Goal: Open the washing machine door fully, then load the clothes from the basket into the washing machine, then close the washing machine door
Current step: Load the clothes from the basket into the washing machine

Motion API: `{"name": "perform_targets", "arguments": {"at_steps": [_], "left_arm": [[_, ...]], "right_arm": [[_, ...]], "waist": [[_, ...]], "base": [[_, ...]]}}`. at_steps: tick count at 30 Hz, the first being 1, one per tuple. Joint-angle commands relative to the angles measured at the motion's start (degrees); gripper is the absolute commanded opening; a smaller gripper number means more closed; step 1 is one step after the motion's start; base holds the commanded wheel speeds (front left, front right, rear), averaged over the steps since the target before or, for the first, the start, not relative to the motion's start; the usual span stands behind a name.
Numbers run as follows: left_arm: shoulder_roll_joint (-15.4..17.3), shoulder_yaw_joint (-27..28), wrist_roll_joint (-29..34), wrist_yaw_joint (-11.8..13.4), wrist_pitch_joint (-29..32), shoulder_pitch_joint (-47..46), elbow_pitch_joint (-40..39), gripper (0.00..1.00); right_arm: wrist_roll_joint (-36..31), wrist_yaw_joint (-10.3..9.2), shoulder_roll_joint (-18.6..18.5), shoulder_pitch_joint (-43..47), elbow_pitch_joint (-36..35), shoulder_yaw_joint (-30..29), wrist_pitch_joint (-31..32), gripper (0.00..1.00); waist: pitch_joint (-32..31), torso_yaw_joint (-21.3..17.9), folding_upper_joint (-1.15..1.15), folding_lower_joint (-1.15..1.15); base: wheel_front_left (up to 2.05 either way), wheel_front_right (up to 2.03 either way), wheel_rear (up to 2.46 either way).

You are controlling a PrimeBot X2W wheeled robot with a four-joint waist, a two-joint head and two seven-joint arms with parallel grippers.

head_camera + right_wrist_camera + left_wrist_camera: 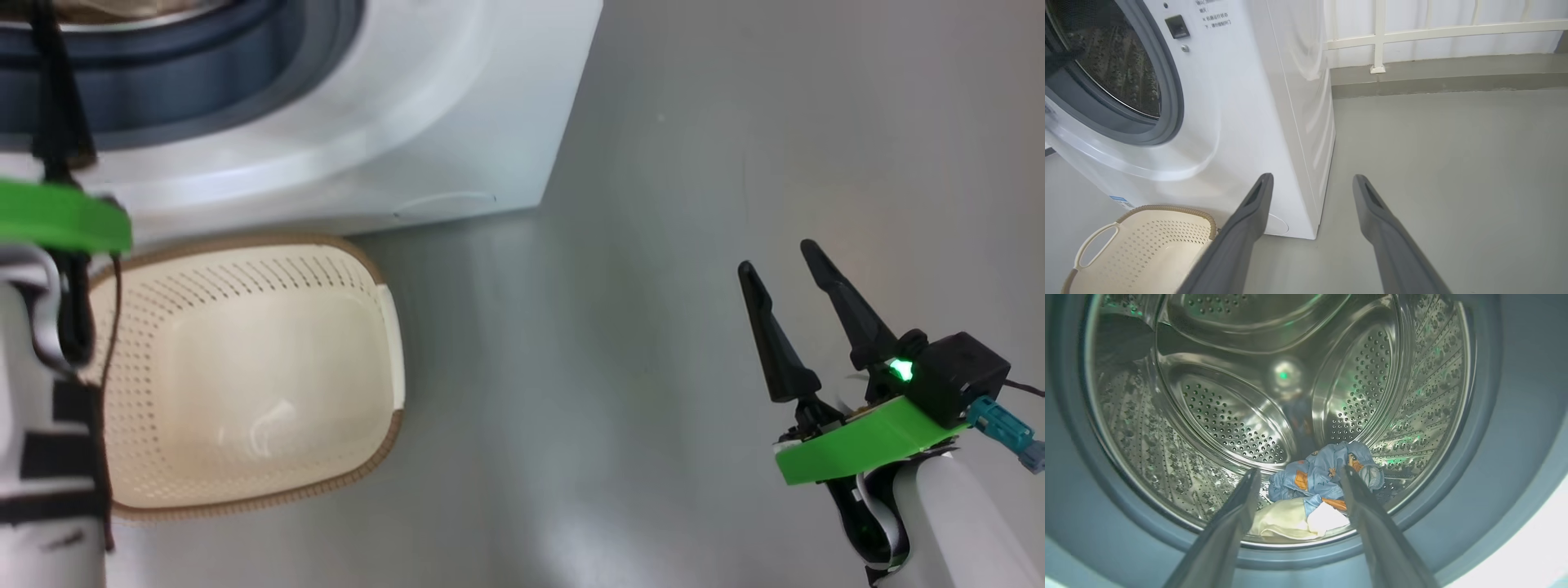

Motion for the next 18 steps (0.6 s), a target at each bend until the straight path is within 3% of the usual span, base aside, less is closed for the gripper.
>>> {"name": "perform_targets", "arguments": {"at_steps": [1, 18], "left_arm": [[2.04, 1.60, -0.03, -0.10, -0.13, 2.94, -2.73, 1.00], [-3.51, 6.00, 1.53, 0.78, -0.13, 27.35, -17.59, 1.00]], "right_arm": [[0.02, 0.16, -0.17, 1.88, -1.11, 1.53, -0.27, 1.00], [-0.27, 0.16, -0.26, 6.18, 0.07, 2.02, -0.27, 1.00]], "waist": [[-4.10, 0.82, 0.00, 0.00], [-15.56, 1.76, 0.00, 0.00]], "base": [[0.00, 0.00, 0.00], [0.00, 0.00, 0.00]]}}
